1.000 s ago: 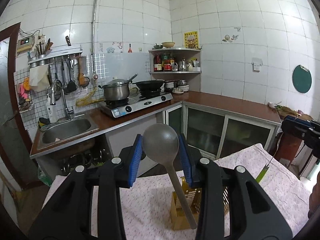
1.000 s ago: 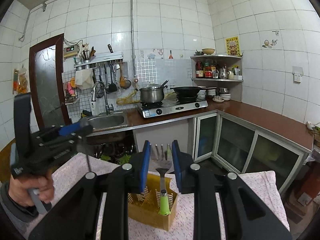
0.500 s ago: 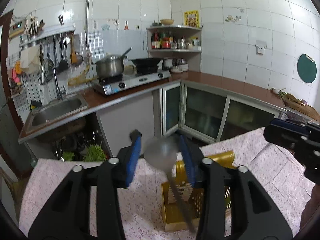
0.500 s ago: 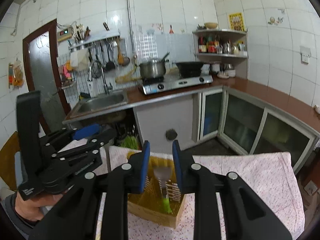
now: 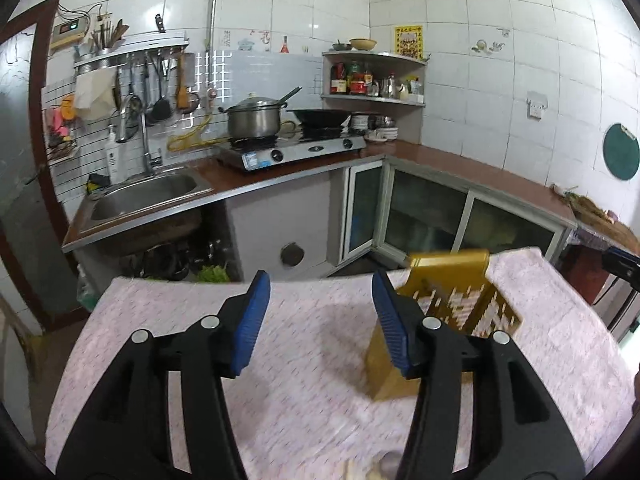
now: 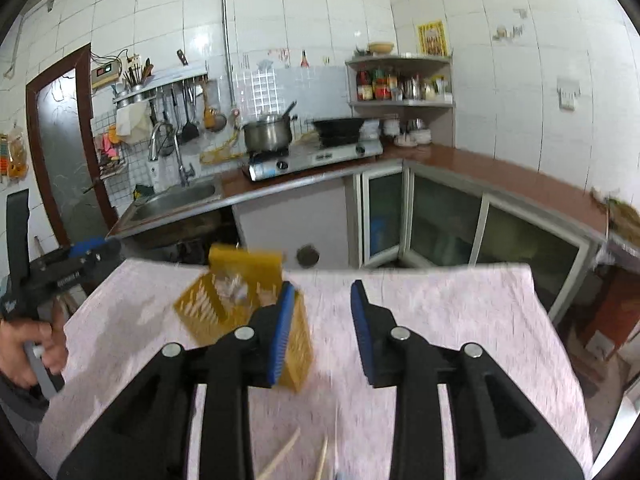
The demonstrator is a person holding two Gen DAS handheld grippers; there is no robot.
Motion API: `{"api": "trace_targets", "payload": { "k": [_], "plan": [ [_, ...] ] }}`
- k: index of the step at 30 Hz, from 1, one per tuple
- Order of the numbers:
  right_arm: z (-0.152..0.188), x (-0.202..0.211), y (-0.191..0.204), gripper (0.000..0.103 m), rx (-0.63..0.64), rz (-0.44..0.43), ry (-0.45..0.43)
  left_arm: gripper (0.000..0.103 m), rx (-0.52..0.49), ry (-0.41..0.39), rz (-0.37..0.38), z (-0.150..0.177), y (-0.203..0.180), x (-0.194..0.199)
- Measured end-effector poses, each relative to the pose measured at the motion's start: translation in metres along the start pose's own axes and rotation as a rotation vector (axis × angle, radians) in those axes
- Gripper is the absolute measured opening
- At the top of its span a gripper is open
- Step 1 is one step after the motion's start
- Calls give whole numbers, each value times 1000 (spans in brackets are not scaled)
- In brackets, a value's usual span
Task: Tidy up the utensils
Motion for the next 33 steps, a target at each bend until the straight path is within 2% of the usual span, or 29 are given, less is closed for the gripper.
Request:
{"api": "trace_targets", "payload": {
  "k": [3,6,10,12,17,19,20,22,25,33],
  "plan": [
    [38,6,-8,30,2,11,45,52,37,42,5,24,6,10],
    [68,3,-13,31,-18,0,96,57,59,155,32,76,-5,2],
    [103,-8,-21,31,-44,-2,158,57,63,287,65,135,-25,-24],
    [110,-10,-23,31,-51,-6,169,57,17,356,65,159,-38,-41],
    [111,-8,-33,31,-56,-14,161,57,-38,462,65,194,-50,-65],
    [108,-9,-41,31,-64,-11,156,42,-44,494,63,203,-51,-72],
    [107,-9,-45,31,-70,-12,152,38,-49,493,68,204,-52,-73],
    [103,-12,-52,32,-79,-12,152,5,-57,491,81,201,-56,-73],
    [100,-17,-61,32,-96,-6,154,1,-67,436,82,180,-60,-63],
    [89,-16,-68,32,-97,-4,137,1,-52,308,92,124,-57,-36]
  ]
}}
Point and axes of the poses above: each gripper's, at about its wrist camera, not at the fingertips, and x roughly against the way its jaws point, y to its left, z to its underside, the point moved 10 cm from there along -x, roughly the way its jaws point, and after that the axes turned 14 degrees about z, right-handed, at the moved point
